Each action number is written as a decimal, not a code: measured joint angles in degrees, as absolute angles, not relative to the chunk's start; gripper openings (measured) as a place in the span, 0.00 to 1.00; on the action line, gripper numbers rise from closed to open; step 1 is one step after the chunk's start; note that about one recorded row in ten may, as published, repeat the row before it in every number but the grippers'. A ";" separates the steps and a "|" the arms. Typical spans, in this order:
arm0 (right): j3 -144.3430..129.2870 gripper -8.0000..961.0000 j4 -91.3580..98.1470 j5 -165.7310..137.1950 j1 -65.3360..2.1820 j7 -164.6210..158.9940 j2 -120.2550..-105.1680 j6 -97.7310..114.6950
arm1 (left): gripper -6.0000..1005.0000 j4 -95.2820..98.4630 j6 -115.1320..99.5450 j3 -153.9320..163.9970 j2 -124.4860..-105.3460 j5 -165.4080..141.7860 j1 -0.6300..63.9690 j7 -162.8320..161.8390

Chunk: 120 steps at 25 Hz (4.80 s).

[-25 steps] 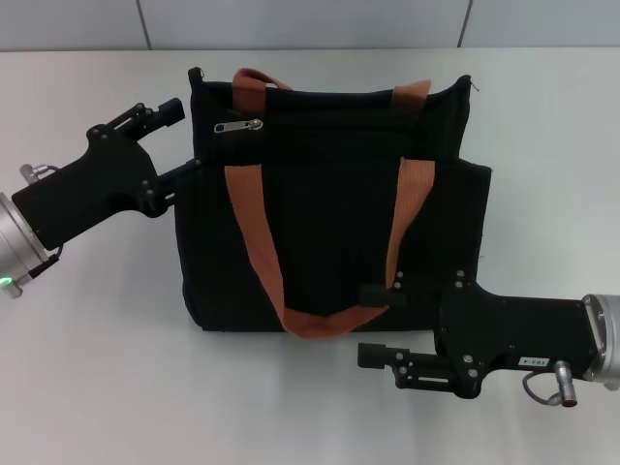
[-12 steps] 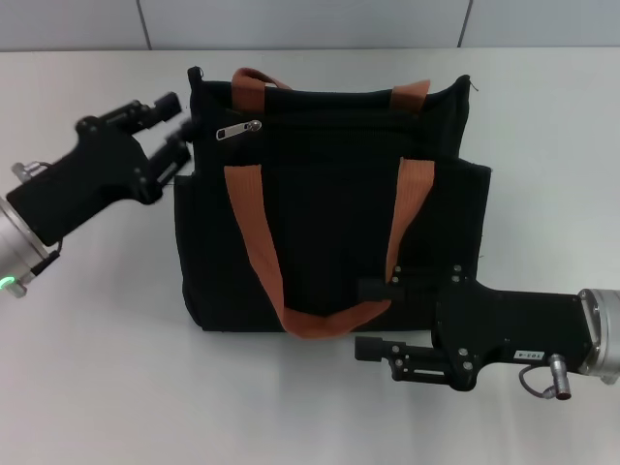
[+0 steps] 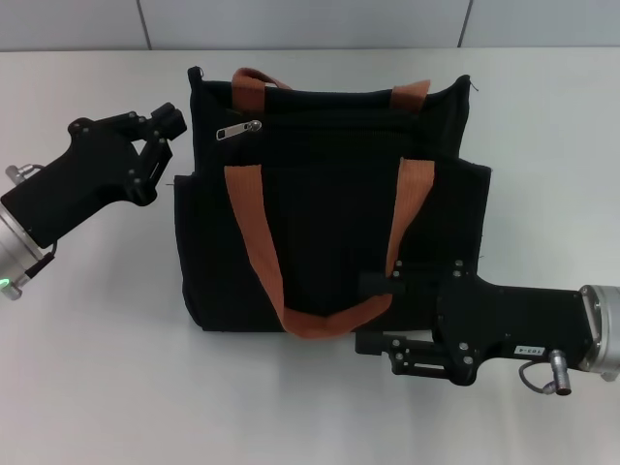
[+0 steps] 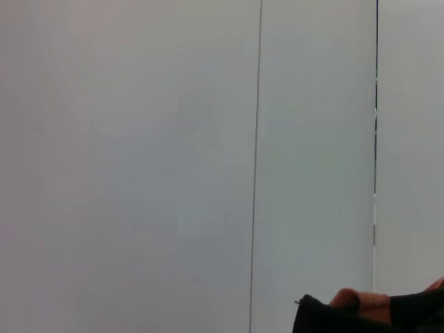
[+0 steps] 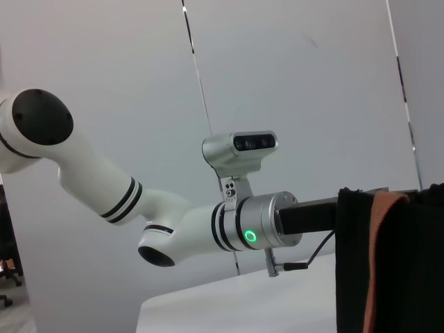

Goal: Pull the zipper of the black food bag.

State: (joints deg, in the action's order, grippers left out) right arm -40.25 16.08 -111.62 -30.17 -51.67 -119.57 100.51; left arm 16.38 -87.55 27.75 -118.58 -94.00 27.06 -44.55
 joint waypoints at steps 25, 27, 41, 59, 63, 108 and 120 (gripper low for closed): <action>-40.25 0.63 15.46 -111.57 -30.82 -51.68 -119.62 99.34 | 0.47 30.02 -89.48 34.44 -118.10 -105.57 26.37 -55.69; -40.25 0.63 15.32 -111.56 -30.84 -51.67 -119.62 99.30 | 0.47 30.02 -89.48 34.44 -118.10 -105.57 26.37 -55.69; -40.23 0.63 15.29 -111.53 -30.49 -51.68 -119.62 99.03 | 0.51 31.73 -88.05 36.55 -118.39 -105.63 26.36 -56.30; -40.00 0.63 15.20 -111.53 -30.33 -51.77 -119.48 97.91 | 0.71 35.51 -88.33 37.44 -117.98 -105.66 25.65 -57.72; -39.99 0.63 15.20 -111.53 -30.44 -51.76 -119.49 97.96 | 0.70 35.47 -88.77 39.19 -118.34 -105.68 26.83 -57.42; -39.64 0.63 15.53 -110.17 -30.41 -51.67 -119.44 97.46 | 0.27 27.60 -82.19 41.45 -118.94 -94.54 28.31 -48.71; -38.43 0.63 15.50 -109.96 -30.67 -52.01 -119.44 97.77 | 0.04 27.60 -82.78 41.80 -118.84 -93.07 27.94 -49.33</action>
State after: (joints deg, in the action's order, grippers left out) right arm -38.43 15.50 -109.96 -30.67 -52.01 -119.44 97.77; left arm 27.60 -82.78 41.80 -118.84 -93.07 27.94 -49.33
